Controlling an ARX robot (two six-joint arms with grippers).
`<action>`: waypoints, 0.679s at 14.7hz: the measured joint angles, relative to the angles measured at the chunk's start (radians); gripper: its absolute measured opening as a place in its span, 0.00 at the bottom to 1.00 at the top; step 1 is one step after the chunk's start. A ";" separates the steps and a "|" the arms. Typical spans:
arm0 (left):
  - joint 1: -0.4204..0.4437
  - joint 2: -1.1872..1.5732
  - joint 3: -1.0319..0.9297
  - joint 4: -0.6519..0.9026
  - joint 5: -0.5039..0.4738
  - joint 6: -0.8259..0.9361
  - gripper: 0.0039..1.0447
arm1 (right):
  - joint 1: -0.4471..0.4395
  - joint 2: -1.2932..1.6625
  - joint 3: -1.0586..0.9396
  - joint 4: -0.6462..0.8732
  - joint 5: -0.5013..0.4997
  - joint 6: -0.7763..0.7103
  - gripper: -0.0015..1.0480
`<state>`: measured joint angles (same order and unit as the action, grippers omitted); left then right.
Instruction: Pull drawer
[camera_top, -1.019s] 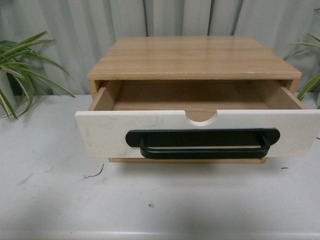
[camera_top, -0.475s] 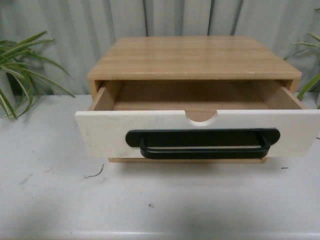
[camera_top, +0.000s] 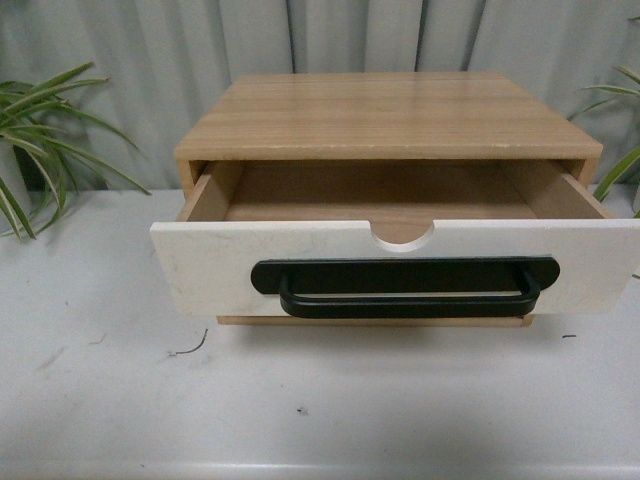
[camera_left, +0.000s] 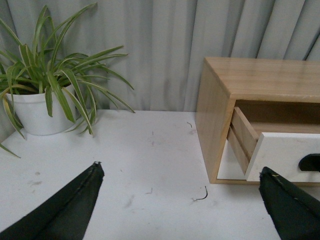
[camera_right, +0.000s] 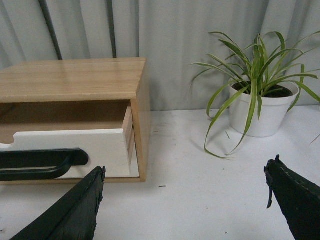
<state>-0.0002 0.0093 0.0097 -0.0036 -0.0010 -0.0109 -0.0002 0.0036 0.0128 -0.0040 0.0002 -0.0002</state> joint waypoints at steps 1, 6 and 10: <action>0.000 0.000 0.000 0.000 0.000 0.001 0.96 | 0.000 0.000 0.000 0.000 0.000 0.000 0.94; 0.000 0.000 0.000 0.000 0.000 0.000 0.94 | 0.000 0.000 0.000 0.000 0.000 0.000 0.94; 0.000 0.000 0.000 0.000 0.000 0.000 0.94 | 0.000 0.000 0.000 0.000 0.000 0.000 0.94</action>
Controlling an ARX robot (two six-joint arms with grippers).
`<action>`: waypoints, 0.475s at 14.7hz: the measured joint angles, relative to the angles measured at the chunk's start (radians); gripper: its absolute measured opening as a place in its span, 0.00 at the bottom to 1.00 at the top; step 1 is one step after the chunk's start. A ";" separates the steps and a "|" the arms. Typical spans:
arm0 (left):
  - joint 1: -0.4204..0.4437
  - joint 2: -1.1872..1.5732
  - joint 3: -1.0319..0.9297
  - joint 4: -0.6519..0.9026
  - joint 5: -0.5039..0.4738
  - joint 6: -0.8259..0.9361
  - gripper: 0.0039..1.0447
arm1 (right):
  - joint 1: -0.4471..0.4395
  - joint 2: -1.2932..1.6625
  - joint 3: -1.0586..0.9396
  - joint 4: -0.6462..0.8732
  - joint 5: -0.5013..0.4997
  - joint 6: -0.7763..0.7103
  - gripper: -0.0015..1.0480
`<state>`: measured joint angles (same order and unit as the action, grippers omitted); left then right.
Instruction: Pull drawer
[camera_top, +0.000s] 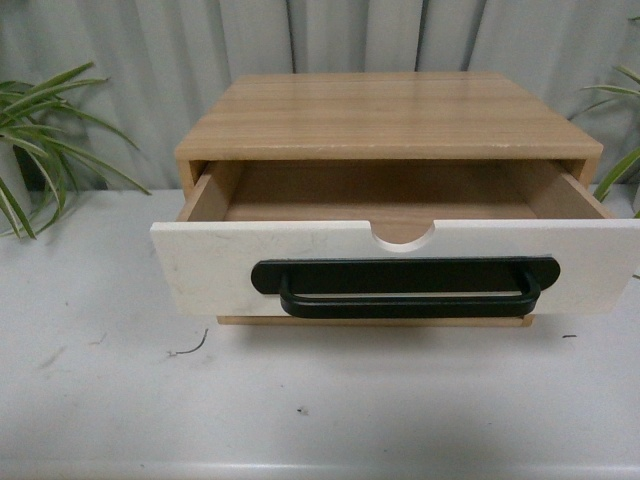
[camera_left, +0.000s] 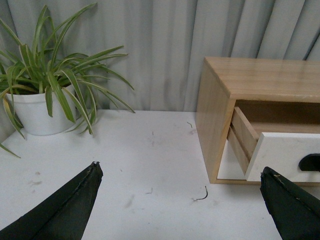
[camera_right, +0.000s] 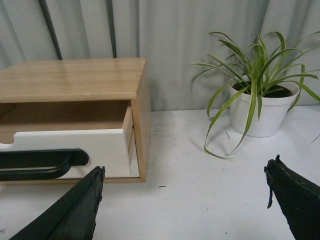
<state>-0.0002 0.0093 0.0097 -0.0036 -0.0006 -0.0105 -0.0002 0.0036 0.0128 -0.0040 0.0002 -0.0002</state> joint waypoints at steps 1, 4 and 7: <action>0.000 0.000 0.000 0.000 0.000 0.000 0.94 | 0.000 0.000 0.000 0.000 0.000 0.000 0.94; 0.000 0.000 0.000 0.000 0.000 0.000 0.94 | 0.000 0.000 0.000 0.000 0.000 0.000 0.94; 0.000 0.000 0.000 0.000 0.000 0.000 0.94 | 0.000 0.000 0.000 0.000 0.000 0.000 0.94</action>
